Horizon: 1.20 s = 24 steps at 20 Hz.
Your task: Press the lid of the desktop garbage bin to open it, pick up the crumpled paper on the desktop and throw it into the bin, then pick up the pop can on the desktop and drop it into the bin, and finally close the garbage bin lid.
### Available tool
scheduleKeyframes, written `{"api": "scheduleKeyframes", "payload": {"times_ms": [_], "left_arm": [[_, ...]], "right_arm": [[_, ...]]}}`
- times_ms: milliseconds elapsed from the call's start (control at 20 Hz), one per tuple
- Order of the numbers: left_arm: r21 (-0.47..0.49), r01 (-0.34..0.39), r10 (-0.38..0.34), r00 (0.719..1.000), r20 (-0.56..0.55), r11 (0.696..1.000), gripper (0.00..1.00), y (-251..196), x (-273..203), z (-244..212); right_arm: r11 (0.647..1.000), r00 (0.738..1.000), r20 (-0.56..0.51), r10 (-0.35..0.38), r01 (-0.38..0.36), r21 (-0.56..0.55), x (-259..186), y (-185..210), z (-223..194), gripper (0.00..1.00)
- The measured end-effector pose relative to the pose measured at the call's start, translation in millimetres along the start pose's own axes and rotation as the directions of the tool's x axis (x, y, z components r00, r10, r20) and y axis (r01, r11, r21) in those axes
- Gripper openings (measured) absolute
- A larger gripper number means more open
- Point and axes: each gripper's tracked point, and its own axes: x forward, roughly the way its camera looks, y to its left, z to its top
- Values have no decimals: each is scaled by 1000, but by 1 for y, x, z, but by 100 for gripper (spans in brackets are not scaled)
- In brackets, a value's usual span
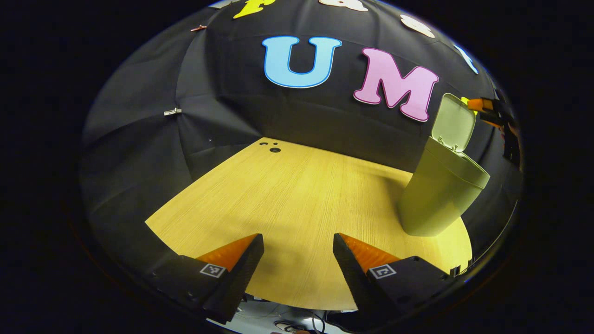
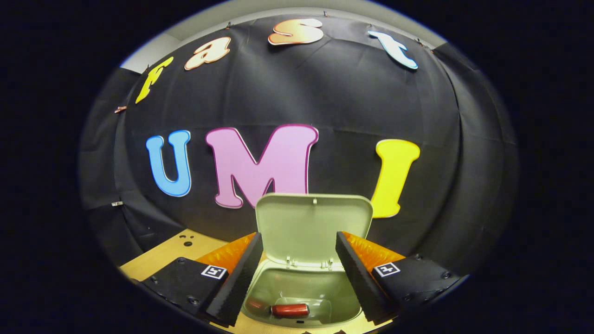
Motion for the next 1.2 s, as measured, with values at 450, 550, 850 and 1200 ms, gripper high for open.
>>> {"api": "scheduleKeyframes", "payload": {"times_ms": [450, 550, 850, 1200], "left_arm": [[-57, -39, 40, 999, 9, 998, 96, 5, -10, -8], [-70, -60, 61, 998, 5, 996, 96, 7, -14, -10], [-91, -95, 95, 995, -6, 991, 96, 7, -15, -16], [-144, -118, 113, 993, -42, 983, 96, -21, 10, -16]], "right_arm": [[997, 996, 85, -16, 22, -77, 43, -4, 63, 96], [997, 997, 82, -15, 21, -75, 53, -1, 66, 97], [997, 999, 47, -17, 20, -70, 90, -3, 54, 97], [998, 998, -4, 60, -60, -15, 109, -5, 31, 98]]}}
